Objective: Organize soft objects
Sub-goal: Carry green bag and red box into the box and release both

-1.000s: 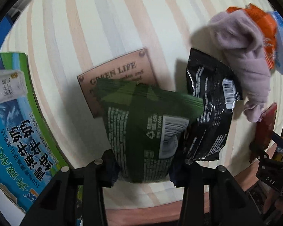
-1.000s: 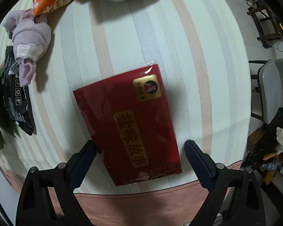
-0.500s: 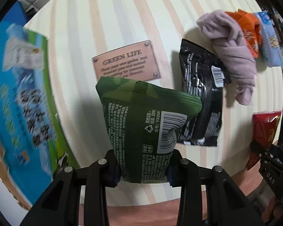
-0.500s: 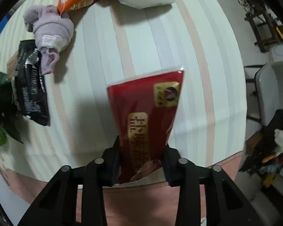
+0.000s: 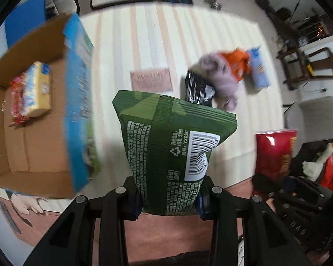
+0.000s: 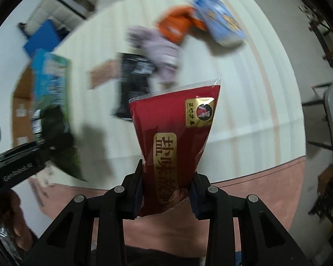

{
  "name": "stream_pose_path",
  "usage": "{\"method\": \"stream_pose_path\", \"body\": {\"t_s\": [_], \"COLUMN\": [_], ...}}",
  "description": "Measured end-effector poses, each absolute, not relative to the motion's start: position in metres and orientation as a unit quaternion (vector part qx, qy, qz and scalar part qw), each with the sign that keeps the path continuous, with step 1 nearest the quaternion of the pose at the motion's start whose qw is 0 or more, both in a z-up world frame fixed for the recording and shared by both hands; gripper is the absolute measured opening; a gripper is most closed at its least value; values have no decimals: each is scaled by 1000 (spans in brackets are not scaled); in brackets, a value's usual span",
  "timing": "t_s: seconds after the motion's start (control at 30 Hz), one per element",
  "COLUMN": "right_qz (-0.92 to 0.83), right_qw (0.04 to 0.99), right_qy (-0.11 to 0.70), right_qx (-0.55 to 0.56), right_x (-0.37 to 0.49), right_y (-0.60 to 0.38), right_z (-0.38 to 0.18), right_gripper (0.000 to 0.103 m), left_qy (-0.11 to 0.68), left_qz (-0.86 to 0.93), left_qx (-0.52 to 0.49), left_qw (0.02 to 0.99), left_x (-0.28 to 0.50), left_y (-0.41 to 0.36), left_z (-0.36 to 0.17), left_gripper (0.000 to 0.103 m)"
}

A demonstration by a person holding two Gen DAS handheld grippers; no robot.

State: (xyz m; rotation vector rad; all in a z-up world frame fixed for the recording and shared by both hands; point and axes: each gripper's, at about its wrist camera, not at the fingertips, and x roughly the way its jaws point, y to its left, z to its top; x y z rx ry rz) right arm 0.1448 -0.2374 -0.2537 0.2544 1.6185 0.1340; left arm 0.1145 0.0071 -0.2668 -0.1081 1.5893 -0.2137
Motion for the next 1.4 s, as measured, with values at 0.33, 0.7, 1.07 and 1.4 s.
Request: {"method": "stream_pose_path", "body": {"t_s": [0.33, 0.7, 1.07, 1.4], "right_qz": [177, 157, 73, 50], "right_qw": [724, 727, 703, 700], "right_qy": [659, 666, 707, 712], "right_qx": [102, 62, -7, -24], "right_x": [180, 260, 314, 323], "right_y": [-73, 79, 125, 135], "right_z": [-145, -178, -287, -303], "right_gripper": [36, 36, 36, 80], "left_qy": [645, 682, 752, 770], "left_qz": [-55, 59, 63, 49], "left_qx": [-59, -38, -36, -64], "left_qw": [760, 728, 656, 633], "left_x": [176, 273, 318, 313], "left_y": [155, 307, 352, 353], "left_z": [-159, -224, -324, -340], "left_gripper": [33, 33, 35, 48]}}
